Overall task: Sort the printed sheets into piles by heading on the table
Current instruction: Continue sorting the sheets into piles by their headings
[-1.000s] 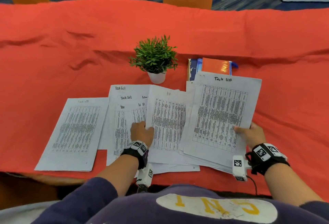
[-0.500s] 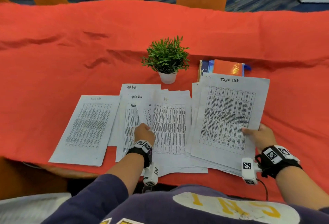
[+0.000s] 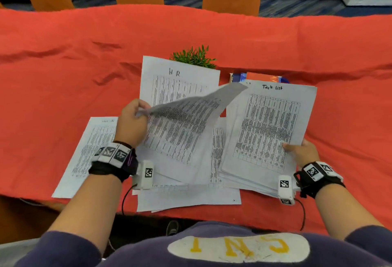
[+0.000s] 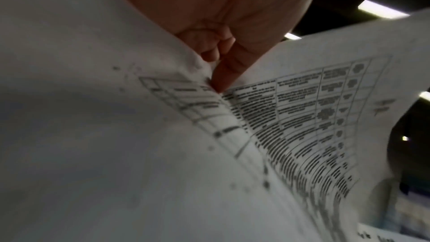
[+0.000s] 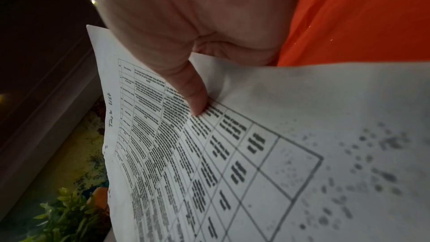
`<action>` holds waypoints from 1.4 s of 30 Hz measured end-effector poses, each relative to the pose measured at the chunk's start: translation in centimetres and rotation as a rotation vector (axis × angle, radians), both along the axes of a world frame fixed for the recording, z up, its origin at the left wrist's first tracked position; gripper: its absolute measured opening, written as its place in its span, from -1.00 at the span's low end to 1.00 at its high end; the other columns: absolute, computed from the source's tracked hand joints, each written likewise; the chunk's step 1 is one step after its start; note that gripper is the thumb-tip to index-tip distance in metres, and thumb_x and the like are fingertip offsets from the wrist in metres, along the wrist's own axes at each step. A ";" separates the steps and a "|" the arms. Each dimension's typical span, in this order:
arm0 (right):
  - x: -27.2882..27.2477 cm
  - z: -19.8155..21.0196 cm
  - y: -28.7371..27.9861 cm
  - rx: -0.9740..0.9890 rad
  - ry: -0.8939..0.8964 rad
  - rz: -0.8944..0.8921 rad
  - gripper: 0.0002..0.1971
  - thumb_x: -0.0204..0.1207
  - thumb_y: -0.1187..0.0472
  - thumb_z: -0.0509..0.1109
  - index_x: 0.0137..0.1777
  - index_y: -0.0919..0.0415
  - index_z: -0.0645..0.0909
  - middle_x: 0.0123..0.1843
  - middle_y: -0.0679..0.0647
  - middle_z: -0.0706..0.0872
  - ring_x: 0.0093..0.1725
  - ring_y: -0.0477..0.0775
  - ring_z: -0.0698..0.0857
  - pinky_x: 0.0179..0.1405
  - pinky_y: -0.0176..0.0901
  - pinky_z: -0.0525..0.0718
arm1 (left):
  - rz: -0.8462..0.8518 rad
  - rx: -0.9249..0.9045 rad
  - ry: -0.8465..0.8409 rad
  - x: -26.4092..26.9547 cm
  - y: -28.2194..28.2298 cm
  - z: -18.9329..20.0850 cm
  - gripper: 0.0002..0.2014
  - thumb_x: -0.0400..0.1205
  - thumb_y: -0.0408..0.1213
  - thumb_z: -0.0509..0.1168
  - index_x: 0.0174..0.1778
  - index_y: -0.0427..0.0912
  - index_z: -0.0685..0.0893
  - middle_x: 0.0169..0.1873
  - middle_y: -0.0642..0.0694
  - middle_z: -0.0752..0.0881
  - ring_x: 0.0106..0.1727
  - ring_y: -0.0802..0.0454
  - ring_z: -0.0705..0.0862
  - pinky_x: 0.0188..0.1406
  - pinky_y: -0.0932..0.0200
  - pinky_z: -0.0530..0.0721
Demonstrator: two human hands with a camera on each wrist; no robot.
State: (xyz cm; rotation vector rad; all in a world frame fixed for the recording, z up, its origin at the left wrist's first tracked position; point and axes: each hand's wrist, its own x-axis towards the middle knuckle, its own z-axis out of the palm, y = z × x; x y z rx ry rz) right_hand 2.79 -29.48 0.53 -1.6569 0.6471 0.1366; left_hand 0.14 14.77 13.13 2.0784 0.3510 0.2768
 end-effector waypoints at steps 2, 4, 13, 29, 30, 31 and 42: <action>0.3 0.4 0.6 0.015 -0.011 -0.004 -0.77 0.39 0.41 0.50 -0.08 0.06 0.73 0.10 0.22 0.79 0.09 0.27 0.77 0.23 0.33 0.65 | -0.014 -0.135 -0.042 -0.1 -0.5 0.2 -0.74 0.55 -0.58 0.14 -0.20 -0.11 0.56 -0.32 -0.16 0.62 -0.40 0.03 0.50 -0.46 0.17 0.44; 0.3 1.4 1.6 0.038 -0.038 0.006 -0.78 0.40 0.41 0.49 -0.08 0.06 0.73 0.09 0.21 0.80 0.08 0.28 0.77 0.22 0.32 0.66 | -0.009 -0.258 -0.035 -0.3 -2.0 -0.2 -0.70 0.51 -0.64 0.18 -0.07 -0.12 0.56 -0.14 -0.07 0.73 -0.22 0.06 0.64 -0.30 0.19 0.58; -1.5 4.7 7.3 0.130 -0.111 0.168 -0.77 0.48 0.55 0.36 0.11 0.40 0.66 -0.19 0.10 0.82 -0.42 -0.20 0.76 -0.41 -0.36 0.72 | -0.045 -0.497 0.242 0.2 -8.9 -5.7 -0.31 0.60 -0.57 0.19 0.57 0.10 0.18 0.30 -0.19 0.56 -0.03 0.06 0.68 -0.44 0.36 0.65; -3.7 3.9 9.9 0.511 -0.037 0.244 -0.73 0.68 0.05 0.18 0.13 0.19 0.62 0.02 0.03 0.82 -0.02 -0.25 0.78 0.00 -0.36 0.71 | -0.072 -0.337 0.538 -0.9 -8.8 -8.6 -0.75 0.63 -0.37 0.22 0.22 -0.25 0.56 0.10 -0.10 0.68 0.14 -0.10 0.60 0.04 0.09 0.53; -3.5 4.0 10.2 0.492 -0.017 0.266 -0.61 0.61 -0.08 0.27 0.28 0.16 0.59 0.22 0.03 0.77 0.21 -0.16 0.72 0.25 -0.23 0.66 | -0.078 -0.317 0.510 -0.9 -8.7 -8.3 -0.80 0.64 -0.40 0.21 0.18 -0.23 0.56 0.02 -0.07 0.68 0.11 -0.09 0.61 0.02 0.10 0.54; -3.5 4.1 10.4 0.451 -0.001 0.298 -0.55 0.55 -0.09 0.36 0.34 0.15 0.57 0.28 0.04 0.73 0.31 -0.07 0.68 0.34 -0.14 0.62 | -0.079 -0.297 0.471 -0.9 -8.6 -8.0 -0.80 0.64 -0.41 0.21 0.17 -0.22 0.56 0.01 -0.06 0.67 0.12 -0.09 0.63 0.04 0.10 0.55; -2.6 7.0 12.9 0.123 -0.315 0.361 -0.73 0.43 0.47 0.47 -0.05 0.05 0.68 -0.18 -0.21 0.83 -0.12 -0.23 0.79 -0.11 -0.29 0.72 | -0.053 -0.299 0.004 -2.4 -8.2 -2.9 -0.70 0.63 -0.49 0.21 0.25 -0.14 0.50 -0.08 0.16 0.65 -0.09 0.37 0.60 -0.33 0.65 0.53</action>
